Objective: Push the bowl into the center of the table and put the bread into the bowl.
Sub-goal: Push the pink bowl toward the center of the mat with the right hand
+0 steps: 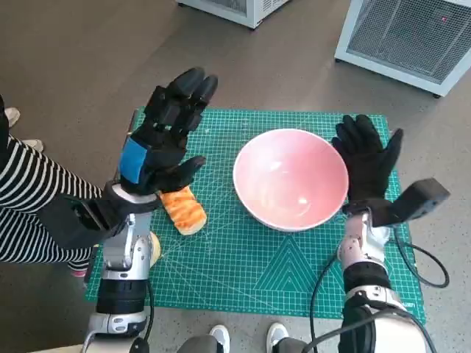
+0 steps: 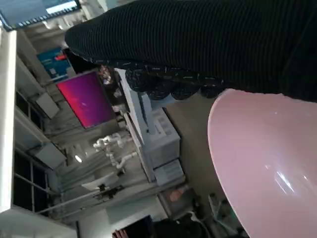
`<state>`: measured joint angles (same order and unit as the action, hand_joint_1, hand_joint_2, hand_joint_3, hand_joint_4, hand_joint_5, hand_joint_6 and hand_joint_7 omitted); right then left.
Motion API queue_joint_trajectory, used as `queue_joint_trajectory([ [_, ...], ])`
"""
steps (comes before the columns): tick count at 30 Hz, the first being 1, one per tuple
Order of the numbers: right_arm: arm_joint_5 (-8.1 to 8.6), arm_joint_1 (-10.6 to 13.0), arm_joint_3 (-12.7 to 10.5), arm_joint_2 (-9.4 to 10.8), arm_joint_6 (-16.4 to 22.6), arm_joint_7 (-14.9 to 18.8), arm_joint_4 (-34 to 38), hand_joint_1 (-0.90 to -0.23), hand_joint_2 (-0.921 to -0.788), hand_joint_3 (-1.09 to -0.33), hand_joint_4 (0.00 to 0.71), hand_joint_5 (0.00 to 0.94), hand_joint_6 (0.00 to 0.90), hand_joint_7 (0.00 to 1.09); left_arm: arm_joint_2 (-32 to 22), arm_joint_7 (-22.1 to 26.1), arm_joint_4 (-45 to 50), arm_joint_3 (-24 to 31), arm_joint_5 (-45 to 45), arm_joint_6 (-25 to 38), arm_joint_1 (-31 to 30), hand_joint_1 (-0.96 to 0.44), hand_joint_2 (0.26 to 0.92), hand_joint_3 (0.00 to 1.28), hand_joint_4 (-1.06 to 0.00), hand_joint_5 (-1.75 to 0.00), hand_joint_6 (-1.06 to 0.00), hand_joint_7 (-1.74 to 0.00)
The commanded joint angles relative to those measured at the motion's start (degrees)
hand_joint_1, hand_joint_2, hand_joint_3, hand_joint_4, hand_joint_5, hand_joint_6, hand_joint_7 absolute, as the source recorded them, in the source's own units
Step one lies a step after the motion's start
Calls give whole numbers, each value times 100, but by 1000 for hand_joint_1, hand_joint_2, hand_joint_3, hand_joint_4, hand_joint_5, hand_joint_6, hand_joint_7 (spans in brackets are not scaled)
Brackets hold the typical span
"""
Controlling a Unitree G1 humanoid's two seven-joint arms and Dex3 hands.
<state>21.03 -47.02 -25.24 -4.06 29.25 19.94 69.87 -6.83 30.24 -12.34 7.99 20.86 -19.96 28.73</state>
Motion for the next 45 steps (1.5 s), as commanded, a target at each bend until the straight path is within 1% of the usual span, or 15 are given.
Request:
queue_joint_trajectory([
  [1, -45, -31, 18, 135, -195, -127, 139, -586, -921, -848, 30, 1, 29, 349, -50, -48, 131, 29, -19, -64, -90, -625, 921, 305, -9, -187, 1, -538],
  [10, -111, -56, 74, 237, -266, -199, 152, -586, -921, -851, 31, 2, 28, 342, -69, -96, 180, 16, -24, -40, -131, -622, 921, 306, -14, -176, 1, -536],
  [17, -171, -71, 106, 273, -313, -237, 157, -581, -921, -866, 34, 2, 30, 336, -70, -115, 165, 6, -29, -41, -138, -622, 921, 308, -17, -165, 1, -531],
  [24, -179, -53, 124, 243, -341, -207, 138, -576, -921, -892, 33, 1, 33, 328, -71, -112, 151, -5, -38, -47, -137, -620, 921, 309, -20, -155, 1, -528],
  [35, -206, 3, 166, 220, -301, -202, 89, -572, -921, -891, 29, 0, 36, 322, -56, -86, 94, -39, -71, -93, -102, -617, 921, 316, -20, -136, 1, -515],
  [41, -209, 23, 210, 105, -264, -187, -80, -571, -921, -888, 30, 1, 38, 320, -78, -49, 83, -39, -57, -82, -76, -617, 921, 321, -24, -130, 1, -516],
  [45, -234, 80, 283, 69, -159, -193, -406, -572, -921, -887, 32, 2, 40, 320, -150, -10, 56, -3, -33, -38, -16, -617, 921, 321, -26, -127, 1, -517],
])
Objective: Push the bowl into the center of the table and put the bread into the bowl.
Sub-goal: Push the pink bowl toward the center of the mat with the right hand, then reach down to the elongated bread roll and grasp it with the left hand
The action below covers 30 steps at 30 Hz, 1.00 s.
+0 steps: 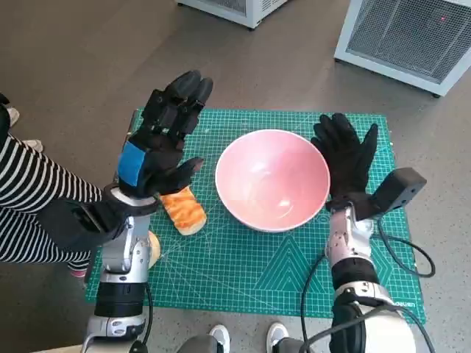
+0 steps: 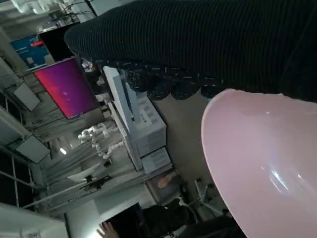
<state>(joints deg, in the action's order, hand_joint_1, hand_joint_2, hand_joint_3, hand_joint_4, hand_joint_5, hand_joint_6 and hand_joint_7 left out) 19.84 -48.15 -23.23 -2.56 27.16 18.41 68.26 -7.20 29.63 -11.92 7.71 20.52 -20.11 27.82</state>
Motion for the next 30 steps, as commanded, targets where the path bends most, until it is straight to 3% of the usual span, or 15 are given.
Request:
queue_joint_trajectory([
  [1, -126, 218, 113, -75, 99, -39, -367, -572, -921, -887, 32, 2, 40, 321, -142, 62, 13, 38, 15, 3, 97, -617, 921, 321, -26, -126, 1, -517],
  [8, -226, 482, 397, 11, 605, 98, -1287, -595, -921, -852, 41, 5, 47, 334, -365, 122, -59, 138, 101, 159, 292, -624, 921, 313, -42, -119, 1, -529],
  [15, -590, 966, 948, -66, 967, 233, -2657, -638, -921, -765, 53, 8, 57, 362, -562, 149, -129, 243, 127, 293, 473, -629, 921, 266, -65, -109, 1, -597],
  [21, -966, 1405, 1348, -340, 822, 247, -3867, -670, -921, -733, 73, 14, 55, 387, -613, 121, -100, 197, -1, 260, 503, -639, 921, 222, -97, -104, 1, -661],
  [26, -1005, 1628, 1484, -595, 568, 307, -4543, -673, -921, -722, 106, 16, 31, 458, -700, 140, -38, 109, -203, 157, 496, -641, 921, 208, -112, -101, 1, -665],
  [30, -975, 1785, 1545, -670, 338, 243, -4987, -676, -921, -716, 124, 21, 35, 481, -845, 259, -51, 35, -379, 36, 536, -646, 921, 201, -122, -100, 1, -651],
])
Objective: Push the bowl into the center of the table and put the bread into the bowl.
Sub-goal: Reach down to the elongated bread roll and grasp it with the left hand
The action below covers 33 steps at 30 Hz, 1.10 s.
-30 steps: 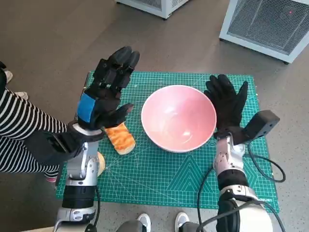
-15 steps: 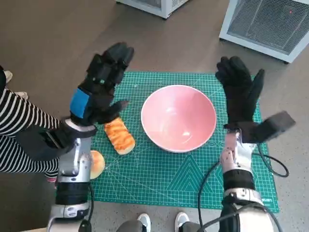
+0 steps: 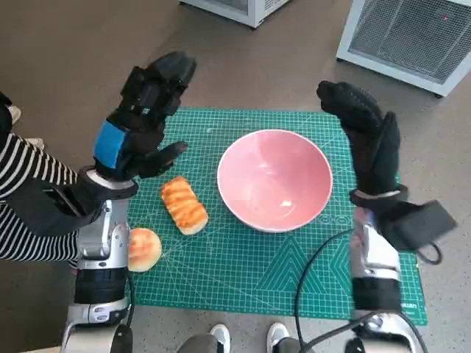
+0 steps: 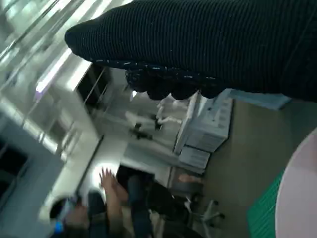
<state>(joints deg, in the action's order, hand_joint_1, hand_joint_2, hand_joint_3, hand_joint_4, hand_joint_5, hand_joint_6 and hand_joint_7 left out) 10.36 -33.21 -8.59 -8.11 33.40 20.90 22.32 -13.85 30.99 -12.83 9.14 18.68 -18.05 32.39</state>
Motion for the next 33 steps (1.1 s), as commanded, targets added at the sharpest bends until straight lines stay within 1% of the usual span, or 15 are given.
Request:
queue_joint_trajectory([
  [1, -37, 352, 97, -123, -364, -44, -536, -676, -921, -715, 125, 21, 35, 483, -256, 184, 20, -133, -266, -231, 101, -646, 921, 200, -124, -100, 1, -650],
  [4, -21, 479, 119, -132, -541, -104, -823, -691, -921, -710, 134, 23, 43, 498, -461, 339, -40, -194, -419, -386, 168, -642, 921, 189, -132, -100, 1, -656],
  [9, 42, 634, 89, -140, -632, -127, -1059, -705, -921, -701, 142, 24, 49, 516, -978, 771, -193, -314, -696, -599, 392, -605, 912, 162, -143, -100, 1, -644],
  [12, 91, 680, 73, -142, -664, -113, -1115, -708, -921, -697, 149, 25, 51, 523, -1325, 1009, -328, -410, -928, -652, 533, -547, 854, 121, -152, -102, 1, -652],
  [13, 114, 699, 66, -148, -677, -104, -1133, -708, -921, -696, 150, 25, 50, 524, -1563, 1097, -327, -495, -1160, -586, 593, -522, 827, 103, -156, -103, 1, -660],
  [14, 129, 711, 63, -152, -687, -101, -1146, -708, -921, -695, 152, 25, 50, 525, -1732, 1158, -331, -556, -1321, -540, 638, -469, 782, 76, -168, -99, -23, -656],
  [15, 145, 726, 57, -158, -701, -98, -1164, -708, -921, -694, 153, 25, 50, 525, -1980, 1231, -249, -650, -1586, -388, 687, -450, 767, 67, -172, -98, -32, -654],
  [17, 161, 751, 43, -166, -721, -102, -1194, -708, -921, -692, 156, 25, 49, 527, -2368, 1350, -73, -818, -2038, -95, 771, -358, 719, 34, -205, -59, -140, -515],
  [18, 164, 761, 37, -168, -728, -105, -1206, -707, -921, -692, 157, 26, 50, 527, -2520, 1396, 12, -893, -2223, 38, 806, -332, 710, 28, -213, -49, -174, -470],
  [20, 180, 777, 15, -173, -748, -109, -1224, -705, -921, -691, 161, 26, 52, 529, -2738, 1470, 118, -1042, -2556, 197, 873, -258, 688, 12, -241, -21, -302, -282],
  [23, 229, 798, -17, -173, -784, -107, -1252, -703, -921, -688, 163, 25, 54, 529, -2914, 1506, 140, -1217, -2867, 163, 910, -211, 676, 4, -267, -11, -390, -156],
  [29, 322, 829, -64, -158, -838, -105, -1290, -700, -921, -678, 167, 23, 55, 526, -2972, 1598, -202, -1457, -2911, -302, 877, -164, 666, 1, -311, -7, -472, -69],
  [33, 386, 833, -69, -154, -859, -109, -1275, -694, -921, -676, 168, 21, 57, 523, -2966, 1709, -373, -1625, -2933, -472, 849, -138, 666, 1, -320, -5, -489, -49],
])
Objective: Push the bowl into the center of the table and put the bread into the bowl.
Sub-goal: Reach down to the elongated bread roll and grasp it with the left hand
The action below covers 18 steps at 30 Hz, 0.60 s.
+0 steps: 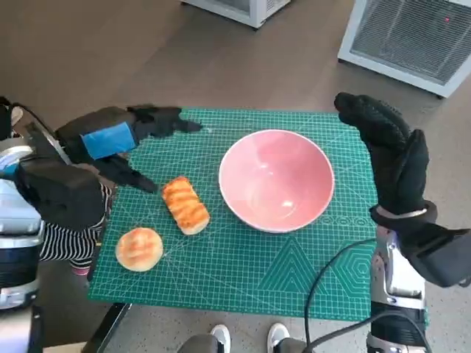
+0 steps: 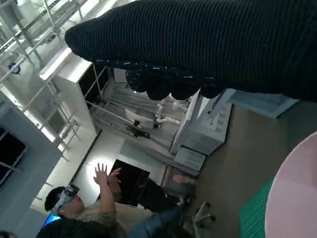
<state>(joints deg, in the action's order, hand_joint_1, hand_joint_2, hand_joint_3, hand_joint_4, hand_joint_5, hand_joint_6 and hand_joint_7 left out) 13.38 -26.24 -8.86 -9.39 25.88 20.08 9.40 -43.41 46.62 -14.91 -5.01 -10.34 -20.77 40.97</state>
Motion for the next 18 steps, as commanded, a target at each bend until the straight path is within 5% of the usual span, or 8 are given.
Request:
queue_joint_trajectory([
  [1, 96, 136, -42, -24, -113, -26, 18, -691, -921, -675, 169, 20, 58, 522, -13, 159, -188, -242, -43, -229, -15, -130, 667, 1, -323, -5, -493, -46],
  [18, 136, 191, -19, 28, -170, -29, -15, -685, -921, -667, 168, 13, 60, 509, 223, -121, -1563, -1077, -930, -1146, 220, -137, 674, 4, -358, -2, -542, -21],
])
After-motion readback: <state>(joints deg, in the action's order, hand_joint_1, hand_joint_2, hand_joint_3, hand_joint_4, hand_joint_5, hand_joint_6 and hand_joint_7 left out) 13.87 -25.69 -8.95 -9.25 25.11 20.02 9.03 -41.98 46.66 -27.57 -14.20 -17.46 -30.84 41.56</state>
